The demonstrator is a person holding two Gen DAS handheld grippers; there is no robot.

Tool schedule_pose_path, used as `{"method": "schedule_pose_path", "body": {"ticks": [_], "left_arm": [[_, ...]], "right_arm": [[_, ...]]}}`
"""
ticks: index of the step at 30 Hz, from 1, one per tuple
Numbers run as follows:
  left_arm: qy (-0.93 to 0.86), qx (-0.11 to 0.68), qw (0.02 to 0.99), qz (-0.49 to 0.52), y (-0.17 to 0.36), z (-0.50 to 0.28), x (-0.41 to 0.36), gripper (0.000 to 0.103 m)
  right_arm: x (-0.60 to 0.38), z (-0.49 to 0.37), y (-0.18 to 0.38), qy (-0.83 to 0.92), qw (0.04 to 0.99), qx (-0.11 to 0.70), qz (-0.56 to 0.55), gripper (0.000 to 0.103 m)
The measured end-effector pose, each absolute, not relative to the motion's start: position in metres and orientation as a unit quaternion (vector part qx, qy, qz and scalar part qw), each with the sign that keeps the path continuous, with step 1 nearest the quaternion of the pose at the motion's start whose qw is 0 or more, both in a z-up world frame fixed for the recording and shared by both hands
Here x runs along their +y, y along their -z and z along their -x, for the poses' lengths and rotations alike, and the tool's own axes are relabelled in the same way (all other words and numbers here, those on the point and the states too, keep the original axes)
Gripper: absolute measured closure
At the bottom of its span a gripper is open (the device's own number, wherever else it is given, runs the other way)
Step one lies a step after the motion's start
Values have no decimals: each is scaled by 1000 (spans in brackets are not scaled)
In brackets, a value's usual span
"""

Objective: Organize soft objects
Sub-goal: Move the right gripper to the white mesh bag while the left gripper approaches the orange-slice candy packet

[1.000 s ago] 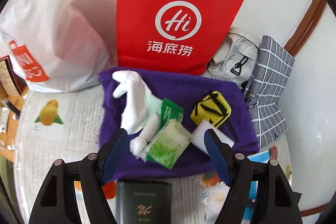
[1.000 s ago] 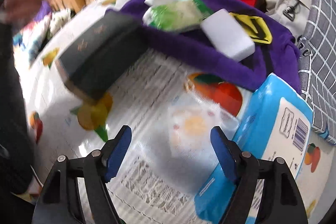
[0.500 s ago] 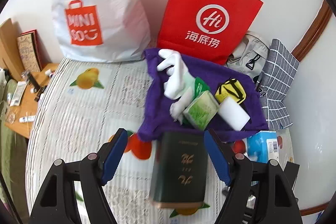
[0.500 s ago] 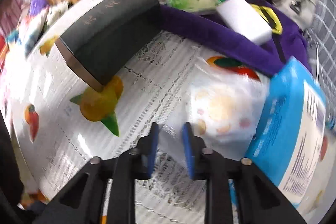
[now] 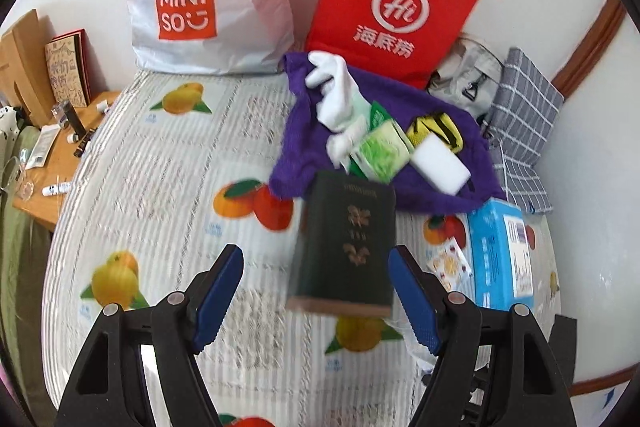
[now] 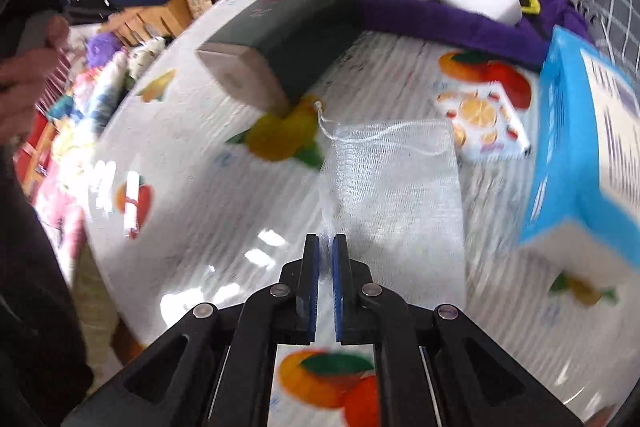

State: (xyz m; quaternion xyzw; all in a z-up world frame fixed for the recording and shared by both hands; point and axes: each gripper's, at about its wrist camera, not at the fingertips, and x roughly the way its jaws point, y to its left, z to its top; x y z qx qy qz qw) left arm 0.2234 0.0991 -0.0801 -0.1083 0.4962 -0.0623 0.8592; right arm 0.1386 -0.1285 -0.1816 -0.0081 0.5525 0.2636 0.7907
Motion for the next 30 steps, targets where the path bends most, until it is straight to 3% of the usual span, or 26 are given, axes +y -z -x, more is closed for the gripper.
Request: {"method": "schedule_pose_path", "body": {"ticks": [17, 22, 24, 26, 28, 30], "left_arm": [[111, 524, 844, 42, 95, -188, 1, 29], [119, 529, 840, 8, 100, -190, -28, 29], [122, 532, 838, -7, 103, -192, -36, 29], [125, 534, 836, -18, 106, -196, -45, 29], [127, 536, 834, -26, 110, -202, -52, 29], [128, 540, 831, -31, 114, -207, -57, 29]], "right_arm": [[-226, -90, 159, -174, 839, 515, -33, 97], [-243, -88, 171, -159, 833, 529, -17, 90], [-246, -88, 172, -161, 832, 530, -16, 81], [-252, -87, 169, -165, 835, 525, -18, 63], [-256, -87, 165, -166, 840, 515, -23, 30], [-259, -89, 164, -168, 850, 499, -26, 25]]}}
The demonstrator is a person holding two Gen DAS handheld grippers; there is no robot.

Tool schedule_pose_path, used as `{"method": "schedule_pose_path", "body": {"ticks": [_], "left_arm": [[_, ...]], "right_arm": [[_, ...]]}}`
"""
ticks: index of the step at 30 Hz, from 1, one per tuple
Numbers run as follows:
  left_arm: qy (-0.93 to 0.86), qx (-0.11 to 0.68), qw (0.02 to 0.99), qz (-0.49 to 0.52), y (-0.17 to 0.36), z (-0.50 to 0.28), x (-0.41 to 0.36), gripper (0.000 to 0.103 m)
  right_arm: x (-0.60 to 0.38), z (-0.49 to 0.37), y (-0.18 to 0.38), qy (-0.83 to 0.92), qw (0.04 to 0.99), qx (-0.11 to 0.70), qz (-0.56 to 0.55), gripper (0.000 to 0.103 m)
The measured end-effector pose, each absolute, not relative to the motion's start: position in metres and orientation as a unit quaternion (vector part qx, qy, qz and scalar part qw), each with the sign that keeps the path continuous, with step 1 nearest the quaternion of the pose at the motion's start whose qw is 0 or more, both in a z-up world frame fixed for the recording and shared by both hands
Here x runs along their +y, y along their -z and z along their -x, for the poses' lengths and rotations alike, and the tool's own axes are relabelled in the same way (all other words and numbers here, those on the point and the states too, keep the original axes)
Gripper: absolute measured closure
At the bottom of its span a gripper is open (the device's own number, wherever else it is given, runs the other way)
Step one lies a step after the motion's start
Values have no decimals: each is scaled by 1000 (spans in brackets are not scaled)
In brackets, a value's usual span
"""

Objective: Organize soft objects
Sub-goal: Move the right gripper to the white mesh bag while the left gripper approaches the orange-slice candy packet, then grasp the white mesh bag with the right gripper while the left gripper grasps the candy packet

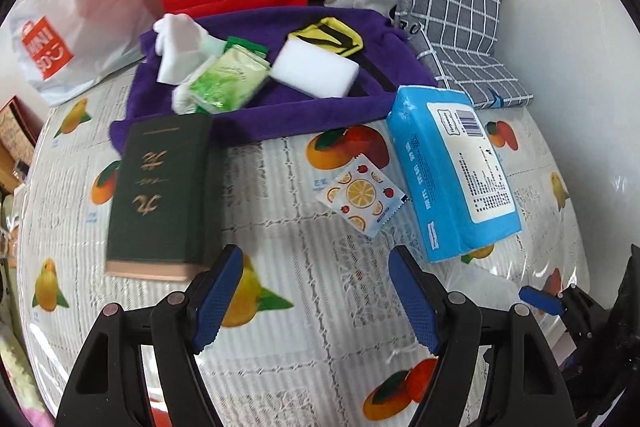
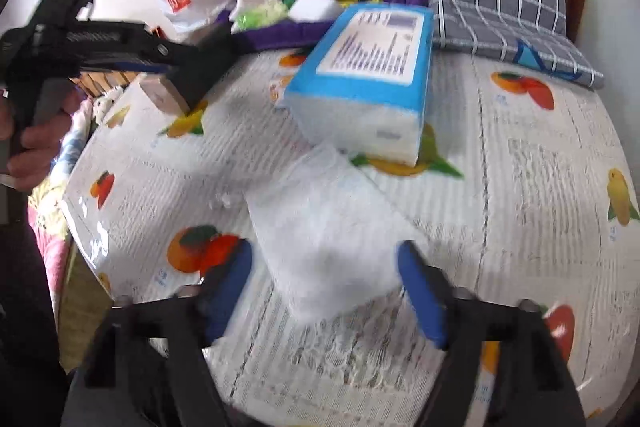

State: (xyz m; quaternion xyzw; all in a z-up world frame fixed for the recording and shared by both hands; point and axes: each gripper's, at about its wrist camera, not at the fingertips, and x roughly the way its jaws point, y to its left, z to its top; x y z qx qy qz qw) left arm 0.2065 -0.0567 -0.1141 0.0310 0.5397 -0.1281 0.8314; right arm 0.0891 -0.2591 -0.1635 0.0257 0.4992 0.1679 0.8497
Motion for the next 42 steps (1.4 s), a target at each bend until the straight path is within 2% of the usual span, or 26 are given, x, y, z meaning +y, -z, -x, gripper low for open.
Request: {"method": "schedule_pose_path", "body": {"ticks": [6, 11, 18, 20, 22, 31, 37, 39, 41, 42], "left_arm": [[138, 549, 822, -53, 128, -221, -74, 29], [150, 554, 815, -78, 140, -229, -88, 29], [167, 560, 804, -115, 156, -240, -106, 29], [171, 560, 801, -125, 159, -242, -111, 29], [174, 560, 799, -133, 162, -246, -116, 29], [188, 570, 786, -148, 182, -259, -132, 29], [199, 561, 788, -159, 185, -263, -133, 27], [204, 557, 789, -162, 185, -263, -135, 30], [217, 550, 789, -164, 185, -262, -136, 42], [222, 547, 790, -167, 184, -261, -140, 45]], "right_arm": [[-248, -109, 181, -184, 840, 510, -22, 25], [-234, -112, 189, -200, 843, 498, 24, 13], [-239, -103, 197, -194, 853, 474, 98, 15], [-248, -103, 197, -194, 853, 474, 98, 18], [-255, -103, 195, -194, 854, 473, 96, 29], [-276, -107, 192, -186, 864, 460, 78, 61], [-281, -111, 192, -185, 867, 457, 70, 74], [-281, -112, 192, -184, 868, 455, 68, 77], [-282, -113, 192, -183, 869, 454, 65, 79], [-282, -113, 192, -182, 870, 454, 64, 81]]}}
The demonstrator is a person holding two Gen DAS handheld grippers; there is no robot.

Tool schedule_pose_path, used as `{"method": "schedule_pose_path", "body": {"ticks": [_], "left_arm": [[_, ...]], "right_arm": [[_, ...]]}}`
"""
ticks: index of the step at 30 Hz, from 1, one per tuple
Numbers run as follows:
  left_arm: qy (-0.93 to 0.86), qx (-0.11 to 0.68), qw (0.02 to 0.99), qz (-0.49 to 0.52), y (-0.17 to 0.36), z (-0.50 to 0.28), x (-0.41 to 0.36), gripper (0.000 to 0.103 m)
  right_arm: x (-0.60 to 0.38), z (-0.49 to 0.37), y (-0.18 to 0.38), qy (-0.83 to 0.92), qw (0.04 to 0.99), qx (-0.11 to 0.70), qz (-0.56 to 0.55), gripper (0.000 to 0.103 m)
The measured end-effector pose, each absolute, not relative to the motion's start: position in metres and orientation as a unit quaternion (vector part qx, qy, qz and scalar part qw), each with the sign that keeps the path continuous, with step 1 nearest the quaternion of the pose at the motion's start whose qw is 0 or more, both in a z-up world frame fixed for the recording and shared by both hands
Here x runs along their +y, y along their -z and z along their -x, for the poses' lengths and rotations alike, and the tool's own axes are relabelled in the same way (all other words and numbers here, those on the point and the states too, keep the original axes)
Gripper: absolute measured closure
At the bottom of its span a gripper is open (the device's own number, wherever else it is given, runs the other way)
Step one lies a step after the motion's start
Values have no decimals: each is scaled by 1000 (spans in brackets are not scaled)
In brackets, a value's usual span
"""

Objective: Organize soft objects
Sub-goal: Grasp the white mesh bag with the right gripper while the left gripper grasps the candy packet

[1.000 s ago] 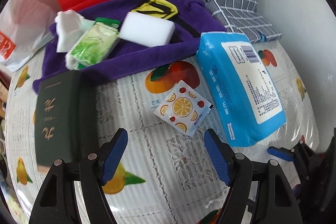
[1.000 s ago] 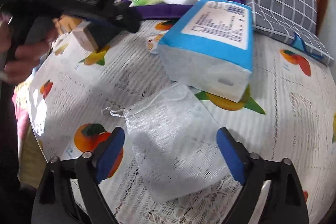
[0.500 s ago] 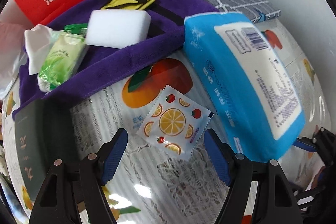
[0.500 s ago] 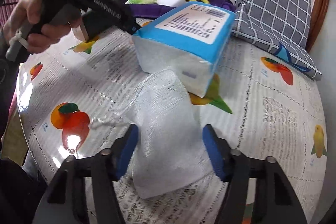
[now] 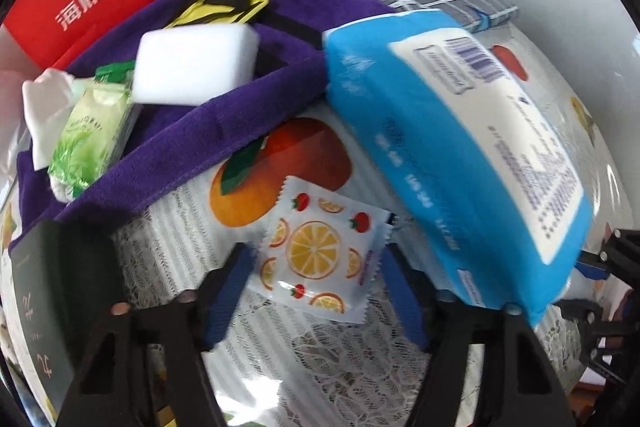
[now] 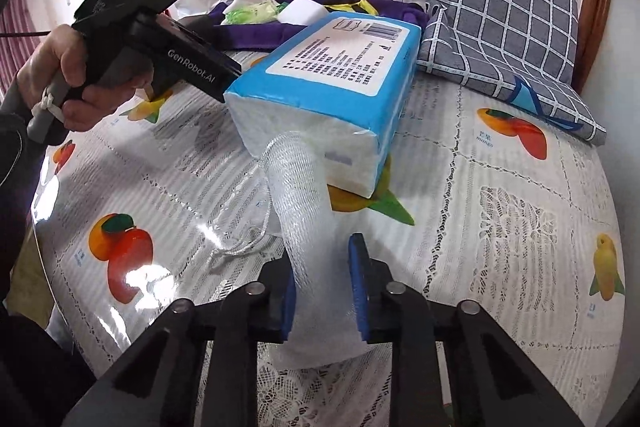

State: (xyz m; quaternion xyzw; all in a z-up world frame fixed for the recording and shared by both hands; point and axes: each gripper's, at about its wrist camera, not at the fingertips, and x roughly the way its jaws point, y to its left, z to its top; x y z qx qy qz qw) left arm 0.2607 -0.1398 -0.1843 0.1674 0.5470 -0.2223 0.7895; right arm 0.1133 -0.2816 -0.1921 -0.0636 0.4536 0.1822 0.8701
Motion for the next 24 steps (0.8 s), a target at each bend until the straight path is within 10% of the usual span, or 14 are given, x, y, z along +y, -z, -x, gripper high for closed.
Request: {"method": "schedule_pose_path", "body": {"ticks": [24], "left_arm": [[206, 545, 800, -143, 172, -177, -94, 80]], "right_arm": [[-261, -101, 188, -124, 862, 490, 36, 97]]}}
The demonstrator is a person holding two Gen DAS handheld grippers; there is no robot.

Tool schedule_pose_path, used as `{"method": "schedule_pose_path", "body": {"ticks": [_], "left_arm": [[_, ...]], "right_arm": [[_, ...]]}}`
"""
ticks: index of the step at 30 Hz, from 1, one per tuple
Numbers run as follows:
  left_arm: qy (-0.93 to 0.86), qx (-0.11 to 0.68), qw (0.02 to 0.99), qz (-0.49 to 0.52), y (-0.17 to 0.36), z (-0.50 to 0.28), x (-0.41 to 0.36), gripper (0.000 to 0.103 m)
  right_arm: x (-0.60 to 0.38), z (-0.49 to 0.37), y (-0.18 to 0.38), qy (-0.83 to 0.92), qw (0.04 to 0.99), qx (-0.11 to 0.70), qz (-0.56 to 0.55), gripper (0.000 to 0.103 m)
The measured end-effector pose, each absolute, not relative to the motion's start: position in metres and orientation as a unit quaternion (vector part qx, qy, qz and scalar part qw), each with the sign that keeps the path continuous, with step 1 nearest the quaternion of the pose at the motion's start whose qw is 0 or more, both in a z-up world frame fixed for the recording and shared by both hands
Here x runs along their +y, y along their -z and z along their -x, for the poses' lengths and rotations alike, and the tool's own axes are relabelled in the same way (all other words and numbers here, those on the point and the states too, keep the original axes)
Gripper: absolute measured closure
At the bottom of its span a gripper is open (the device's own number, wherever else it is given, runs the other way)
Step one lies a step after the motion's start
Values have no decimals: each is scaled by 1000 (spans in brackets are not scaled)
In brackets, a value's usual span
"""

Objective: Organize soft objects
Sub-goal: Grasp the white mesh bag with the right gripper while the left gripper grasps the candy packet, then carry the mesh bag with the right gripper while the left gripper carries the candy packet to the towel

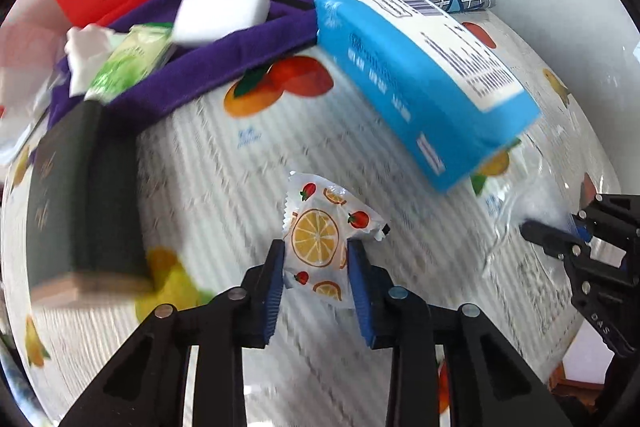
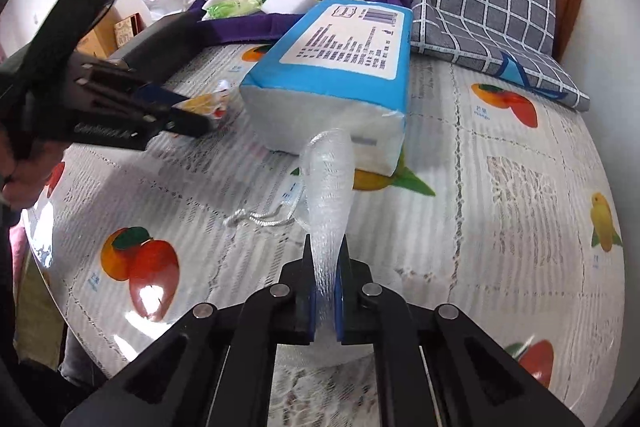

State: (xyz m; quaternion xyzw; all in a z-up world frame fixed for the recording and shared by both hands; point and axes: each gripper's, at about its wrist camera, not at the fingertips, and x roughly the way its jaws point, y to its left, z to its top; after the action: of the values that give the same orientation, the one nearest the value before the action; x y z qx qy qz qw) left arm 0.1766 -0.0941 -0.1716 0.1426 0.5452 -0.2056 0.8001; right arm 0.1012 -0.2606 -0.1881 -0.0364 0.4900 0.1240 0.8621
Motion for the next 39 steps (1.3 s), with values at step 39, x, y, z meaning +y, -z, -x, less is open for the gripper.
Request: {"method": "schedule_pose_path", "body": {"ticks": [39], "left_arm": [[77, 467, 881, 2, 84, -129, 48, 93]], "right_arm": [[-245, -100, 79, -81, 903, 420, -25, 98]]}}
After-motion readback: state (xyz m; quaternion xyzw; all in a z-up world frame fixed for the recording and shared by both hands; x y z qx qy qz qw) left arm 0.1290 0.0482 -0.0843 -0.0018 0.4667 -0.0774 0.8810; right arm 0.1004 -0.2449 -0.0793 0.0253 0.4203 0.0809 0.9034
